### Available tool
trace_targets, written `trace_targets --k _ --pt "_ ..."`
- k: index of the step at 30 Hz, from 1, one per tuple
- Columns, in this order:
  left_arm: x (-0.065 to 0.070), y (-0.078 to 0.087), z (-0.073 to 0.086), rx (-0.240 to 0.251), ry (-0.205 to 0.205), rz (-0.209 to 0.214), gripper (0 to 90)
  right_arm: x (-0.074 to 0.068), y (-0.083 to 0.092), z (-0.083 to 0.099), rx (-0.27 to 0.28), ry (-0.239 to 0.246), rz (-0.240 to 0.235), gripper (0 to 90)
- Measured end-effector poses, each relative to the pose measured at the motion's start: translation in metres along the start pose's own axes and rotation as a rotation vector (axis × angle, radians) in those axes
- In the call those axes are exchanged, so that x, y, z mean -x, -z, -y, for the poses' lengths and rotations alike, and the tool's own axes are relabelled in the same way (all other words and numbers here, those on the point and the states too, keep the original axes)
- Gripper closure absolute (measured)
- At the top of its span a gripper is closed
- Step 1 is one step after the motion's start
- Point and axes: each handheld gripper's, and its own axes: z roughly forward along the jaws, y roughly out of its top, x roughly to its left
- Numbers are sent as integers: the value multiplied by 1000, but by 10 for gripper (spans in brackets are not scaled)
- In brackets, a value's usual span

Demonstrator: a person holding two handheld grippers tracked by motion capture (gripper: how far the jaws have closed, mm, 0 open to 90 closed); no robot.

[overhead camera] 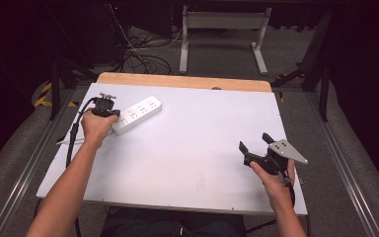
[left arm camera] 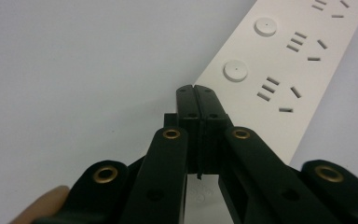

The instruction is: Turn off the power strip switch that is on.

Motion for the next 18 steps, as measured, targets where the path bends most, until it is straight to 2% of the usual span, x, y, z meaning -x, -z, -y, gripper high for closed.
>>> trace_targets --k 1,2,4,5,9,12,16,18 --pt "0 0 0 0 0 0 899 0 0 0 0 1 0 101" --pt "0 0 -1 13 20 13 899 0 0 0 -1 1 0 101" --pt "1 -1 -2 11 21 16 899 -1 -1 0 -1 0 -1 101" --pt "1 -3 -1 -2 8 6 899 -1 0 0 -2 0 0 101" --pt "0 -4 0 3 21 15 899 -1 0 0 -1 -2 0 101" --pt "1 -5 2 0 4 2 899 0 0 0 -3 -2 2 101" --pt "1 -5 5 16 1 -1 899 -1 0 0 -1 -2 0 100" --pt "-2 -5 8 34 32 14 900 -2 0 -1 -4 1 1 101"
